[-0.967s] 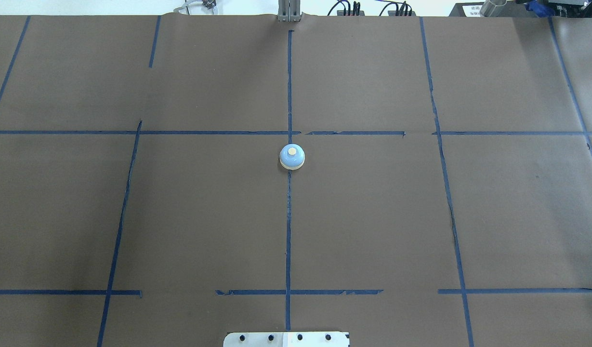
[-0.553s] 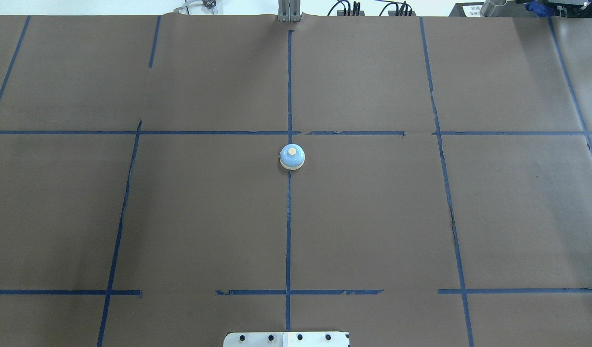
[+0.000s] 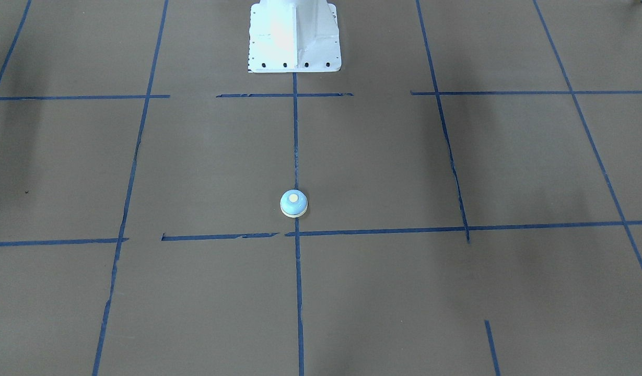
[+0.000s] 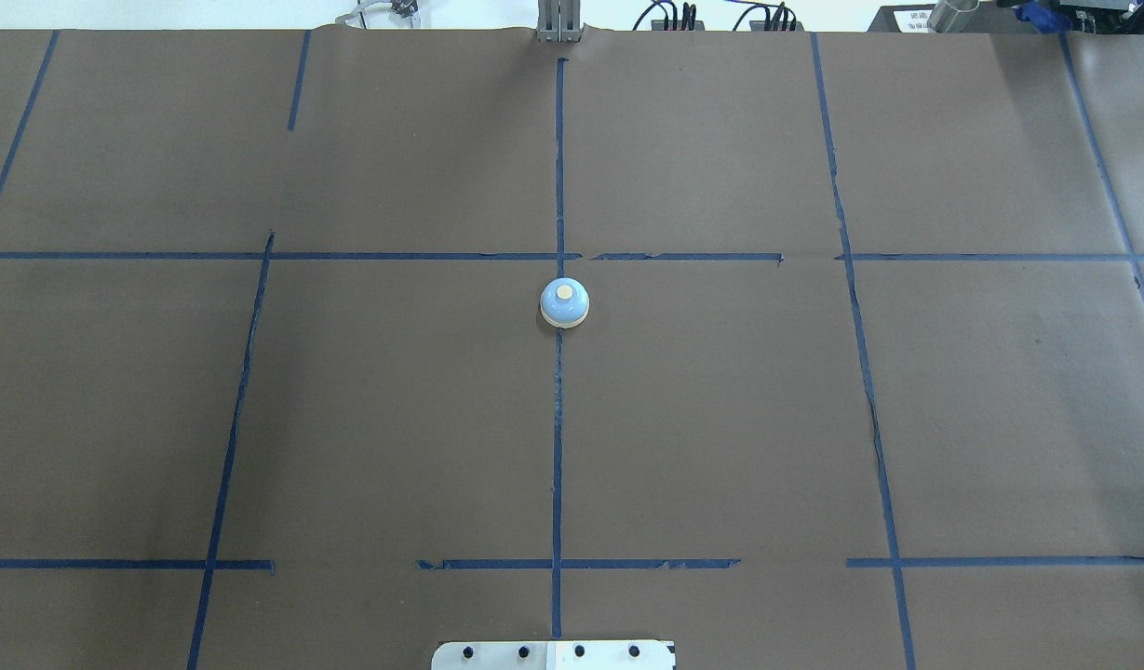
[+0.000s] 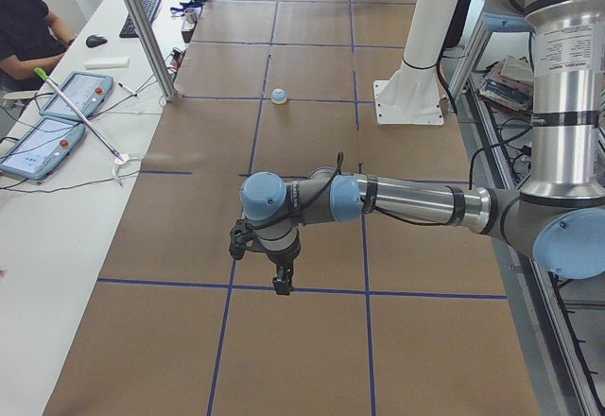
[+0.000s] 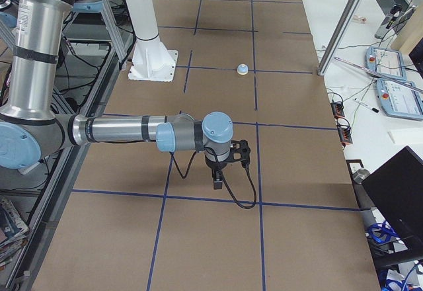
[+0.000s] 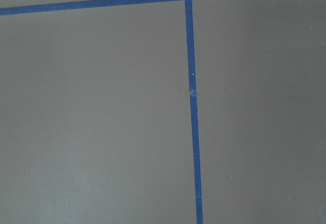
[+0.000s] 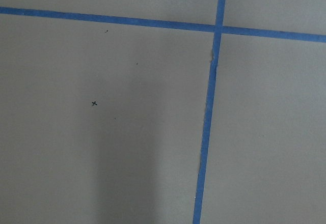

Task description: Place and press bell with both arms

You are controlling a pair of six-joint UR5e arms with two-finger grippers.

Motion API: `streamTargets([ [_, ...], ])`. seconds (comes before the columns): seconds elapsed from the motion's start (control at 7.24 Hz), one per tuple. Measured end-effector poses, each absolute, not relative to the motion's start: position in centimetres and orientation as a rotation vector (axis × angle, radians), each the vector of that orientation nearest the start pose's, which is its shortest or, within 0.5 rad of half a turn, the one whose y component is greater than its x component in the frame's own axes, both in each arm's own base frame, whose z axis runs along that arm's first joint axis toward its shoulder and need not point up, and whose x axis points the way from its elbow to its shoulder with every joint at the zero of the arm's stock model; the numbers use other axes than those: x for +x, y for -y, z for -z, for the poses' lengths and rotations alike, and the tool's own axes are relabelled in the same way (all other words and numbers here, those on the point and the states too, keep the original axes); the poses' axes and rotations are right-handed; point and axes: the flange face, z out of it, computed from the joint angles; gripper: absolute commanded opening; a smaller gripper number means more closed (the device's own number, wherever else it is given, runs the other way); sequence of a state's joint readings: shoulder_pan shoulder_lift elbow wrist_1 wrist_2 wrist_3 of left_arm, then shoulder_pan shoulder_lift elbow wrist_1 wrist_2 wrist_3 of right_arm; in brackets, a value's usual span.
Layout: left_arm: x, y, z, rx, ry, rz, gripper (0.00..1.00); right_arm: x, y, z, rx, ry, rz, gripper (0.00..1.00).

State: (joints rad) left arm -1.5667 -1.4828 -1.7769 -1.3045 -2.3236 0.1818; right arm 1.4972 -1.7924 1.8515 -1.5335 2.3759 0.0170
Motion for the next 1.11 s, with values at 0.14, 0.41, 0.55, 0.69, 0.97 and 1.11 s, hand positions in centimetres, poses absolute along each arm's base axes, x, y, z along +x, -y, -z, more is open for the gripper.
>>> streamTargets([
  [0.14, -6.3, 44.4, -62.4, -0.071, -0.765, -0.123, 1.0, 3.2, 40.7, -61.3, 0.057, 0.808, 0.093, 1.0],
  [0.41, -6.2, 44.8, -61.6, -0.054, -0.769, -0.133, 1.0, 3.2, 40.8, -61.2, 0.06, 0.808, 0.095, 1.0],
  [0.55, -6.2, 44.8, -61.2, -0.047, -0.769, -0.136, 1.0, 3.2, 40.8, -61.2, 0.06, 0.808, 0.095, 1.0],
  [0.69, -6.3, 44.8, -61.0, -0.043, -0.767, -0.138, 1.0, 3.2, 40.8, -61.2, 0.061, 0.809, 0.095, 1.0],
  [0.97, -6.3, 44.8, -61.1, -0.044, -0.764, -0.139, 1.0, 3.1, 40.9, -61.1, 0.062, 0.81, 0.096, 1.0],
  [1.11, -6.3, 44.7, -61.1, -0.045, -0.764, -0.138, 1.0, 3.1, 40.9, -61.0, 0.064, 0.81, 0.097, 1.0],
])
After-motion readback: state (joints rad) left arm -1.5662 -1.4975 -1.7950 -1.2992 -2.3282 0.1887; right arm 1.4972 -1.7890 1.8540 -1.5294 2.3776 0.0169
